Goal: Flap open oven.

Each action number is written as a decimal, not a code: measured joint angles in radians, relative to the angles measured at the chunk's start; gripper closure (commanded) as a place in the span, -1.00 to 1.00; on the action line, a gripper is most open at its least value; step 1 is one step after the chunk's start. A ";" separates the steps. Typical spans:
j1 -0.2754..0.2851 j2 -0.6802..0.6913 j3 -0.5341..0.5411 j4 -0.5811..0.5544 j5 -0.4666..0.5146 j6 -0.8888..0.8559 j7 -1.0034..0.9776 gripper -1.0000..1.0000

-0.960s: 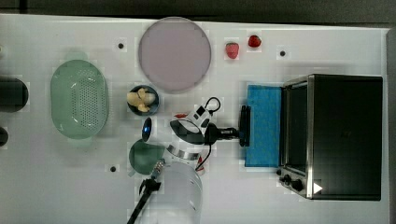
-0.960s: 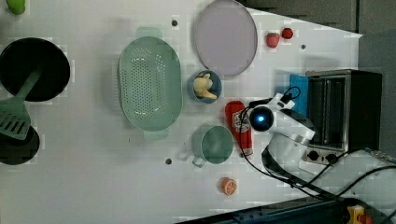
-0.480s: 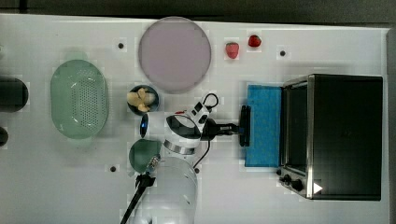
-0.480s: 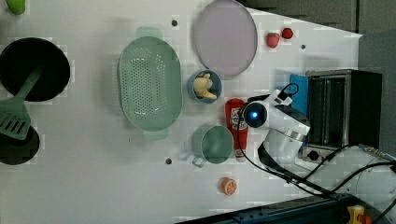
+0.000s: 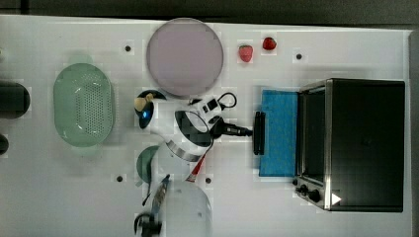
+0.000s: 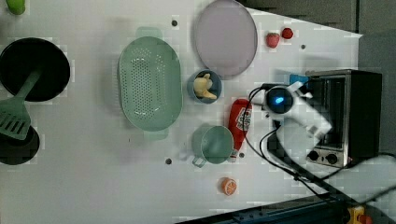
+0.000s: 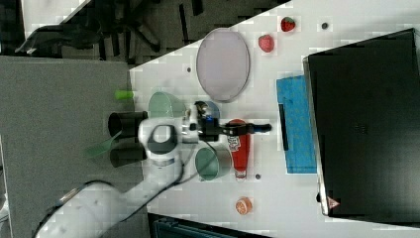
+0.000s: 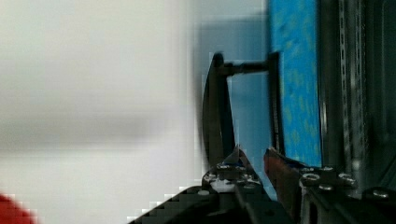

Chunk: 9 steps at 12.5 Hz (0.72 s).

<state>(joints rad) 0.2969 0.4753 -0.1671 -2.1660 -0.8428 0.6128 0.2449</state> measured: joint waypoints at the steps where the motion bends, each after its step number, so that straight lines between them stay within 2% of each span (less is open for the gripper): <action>1: 0.003 -0.077 -0.003 0.004 0.087 0.000 0.000 0.65; 6: 0.014 -0.512 -0.066 0.092 0.603 -0.049 0.017 0.65; 8: 0.010 -0.657 -0.108 0.117 0.735 -0.121 0.020 0.65; 9: 0.002 -0.707 -0.121 0.135 0.748 -0.150 0.020 0.65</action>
<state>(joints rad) 0.2991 -0.2318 -0.2878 -2.0312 -0.0950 0.4624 0.2646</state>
